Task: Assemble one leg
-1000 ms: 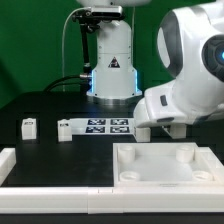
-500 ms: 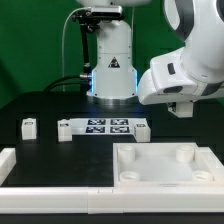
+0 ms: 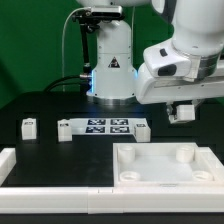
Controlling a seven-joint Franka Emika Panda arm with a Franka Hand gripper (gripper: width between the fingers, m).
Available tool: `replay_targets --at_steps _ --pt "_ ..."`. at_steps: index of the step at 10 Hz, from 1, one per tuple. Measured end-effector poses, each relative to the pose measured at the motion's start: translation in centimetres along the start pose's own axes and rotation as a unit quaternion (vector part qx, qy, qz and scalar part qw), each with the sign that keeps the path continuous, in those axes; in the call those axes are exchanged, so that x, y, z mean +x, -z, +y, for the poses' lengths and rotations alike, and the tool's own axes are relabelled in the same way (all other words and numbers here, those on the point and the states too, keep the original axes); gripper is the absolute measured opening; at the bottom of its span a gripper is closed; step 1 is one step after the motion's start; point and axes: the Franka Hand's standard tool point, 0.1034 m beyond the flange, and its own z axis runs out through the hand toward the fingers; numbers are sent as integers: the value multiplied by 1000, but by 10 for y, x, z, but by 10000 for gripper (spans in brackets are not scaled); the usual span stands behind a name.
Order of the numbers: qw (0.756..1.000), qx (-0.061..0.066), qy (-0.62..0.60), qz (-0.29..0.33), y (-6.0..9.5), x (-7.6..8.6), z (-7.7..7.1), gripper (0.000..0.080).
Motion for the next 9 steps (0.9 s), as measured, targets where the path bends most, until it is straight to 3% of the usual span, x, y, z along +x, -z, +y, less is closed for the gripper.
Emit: replay_targets --at_steps 5,7,9 --pt "970 -6 30 242 57 47 19 290" --pt "950 -7 34 310 49 44 18 290" --pt "951 -9 39 307 48 45 18 290"
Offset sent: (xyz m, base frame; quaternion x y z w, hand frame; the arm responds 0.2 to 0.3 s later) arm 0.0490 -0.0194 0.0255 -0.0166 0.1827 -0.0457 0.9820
